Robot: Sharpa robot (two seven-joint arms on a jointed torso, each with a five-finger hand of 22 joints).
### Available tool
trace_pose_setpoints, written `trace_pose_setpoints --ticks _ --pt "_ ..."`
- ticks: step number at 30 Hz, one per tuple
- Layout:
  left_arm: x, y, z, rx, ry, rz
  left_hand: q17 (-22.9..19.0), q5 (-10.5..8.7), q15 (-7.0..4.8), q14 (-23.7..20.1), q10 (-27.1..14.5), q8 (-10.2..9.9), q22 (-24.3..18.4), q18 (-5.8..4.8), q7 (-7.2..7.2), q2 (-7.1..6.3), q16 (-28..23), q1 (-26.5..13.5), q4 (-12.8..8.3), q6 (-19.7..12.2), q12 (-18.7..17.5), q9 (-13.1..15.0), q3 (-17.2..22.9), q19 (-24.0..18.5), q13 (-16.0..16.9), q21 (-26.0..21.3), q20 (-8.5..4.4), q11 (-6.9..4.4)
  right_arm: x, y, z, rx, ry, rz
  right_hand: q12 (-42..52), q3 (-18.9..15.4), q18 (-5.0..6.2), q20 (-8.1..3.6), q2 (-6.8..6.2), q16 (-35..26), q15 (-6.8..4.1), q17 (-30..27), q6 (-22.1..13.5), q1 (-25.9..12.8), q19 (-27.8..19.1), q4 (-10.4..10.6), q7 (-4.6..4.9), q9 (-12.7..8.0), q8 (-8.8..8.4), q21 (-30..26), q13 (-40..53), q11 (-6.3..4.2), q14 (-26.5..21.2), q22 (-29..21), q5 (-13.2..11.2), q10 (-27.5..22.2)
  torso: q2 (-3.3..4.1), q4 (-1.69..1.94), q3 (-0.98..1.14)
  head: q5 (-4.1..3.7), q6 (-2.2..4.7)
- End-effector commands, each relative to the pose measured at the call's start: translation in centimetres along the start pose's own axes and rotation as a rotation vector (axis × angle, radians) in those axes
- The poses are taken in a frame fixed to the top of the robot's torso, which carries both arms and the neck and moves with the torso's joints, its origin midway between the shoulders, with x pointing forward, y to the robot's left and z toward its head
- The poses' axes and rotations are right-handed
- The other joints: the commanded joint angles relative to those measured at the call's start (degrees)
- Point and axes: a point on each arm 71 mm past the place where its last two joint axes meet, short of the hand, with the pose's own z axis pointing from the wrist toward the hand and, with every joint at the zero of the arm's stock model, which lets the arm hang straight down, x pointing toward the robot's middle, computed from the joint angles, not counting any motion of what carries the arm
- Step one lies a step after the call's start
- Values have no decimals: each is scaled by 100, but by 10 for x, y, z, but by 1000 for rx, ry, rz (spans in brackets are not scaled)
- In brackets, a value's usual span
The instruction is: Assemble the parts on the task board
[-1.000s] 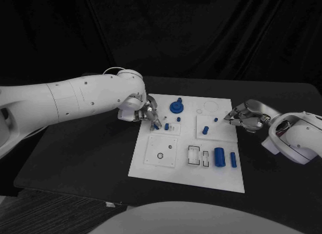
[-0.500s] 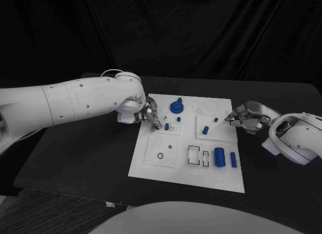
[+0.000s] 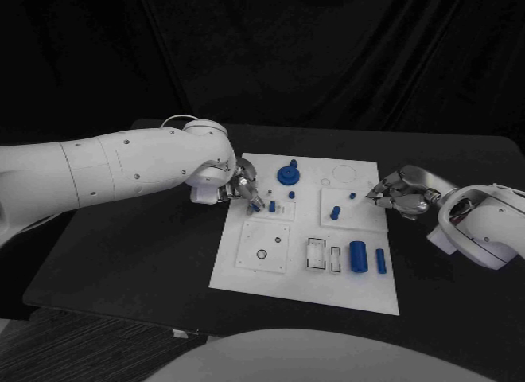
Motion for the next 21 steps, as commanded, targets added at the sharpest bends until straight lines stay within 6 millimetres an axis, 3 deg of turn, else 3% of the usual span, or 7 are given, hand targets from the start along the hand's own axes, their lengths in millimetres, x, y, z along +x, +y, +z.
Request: trace_pose_setpoints --ticks 1,21 --pt "0 -1 0 12 -8 -8 1514 -102 16 595 578 -70 1198 -96 -6 134 58 -18 81 -23 -4 -50 56 66 1462 -81 2 28 2 -2 0 18 11 -4 -187 110 164 0 15 -142 -72 451 -13 152 -62 -1 -8 2 32 -100 213 -123 77 590 132 127 0 3 2 0 0" --pt "4 2 5 -3 19 -2 1514 -413 34 595 578 -112 1183 -85 16 170 58 -62 188 -65 -4 -63 -14 43 1462 -139 17 50 2 -2 0 20 12 -4 -196 127 166 2 14 -149 -71 446 -20 171 -70 -5 -6 2 27 -116 204 -122 72 587 133 115 5 1 0 -11 0"
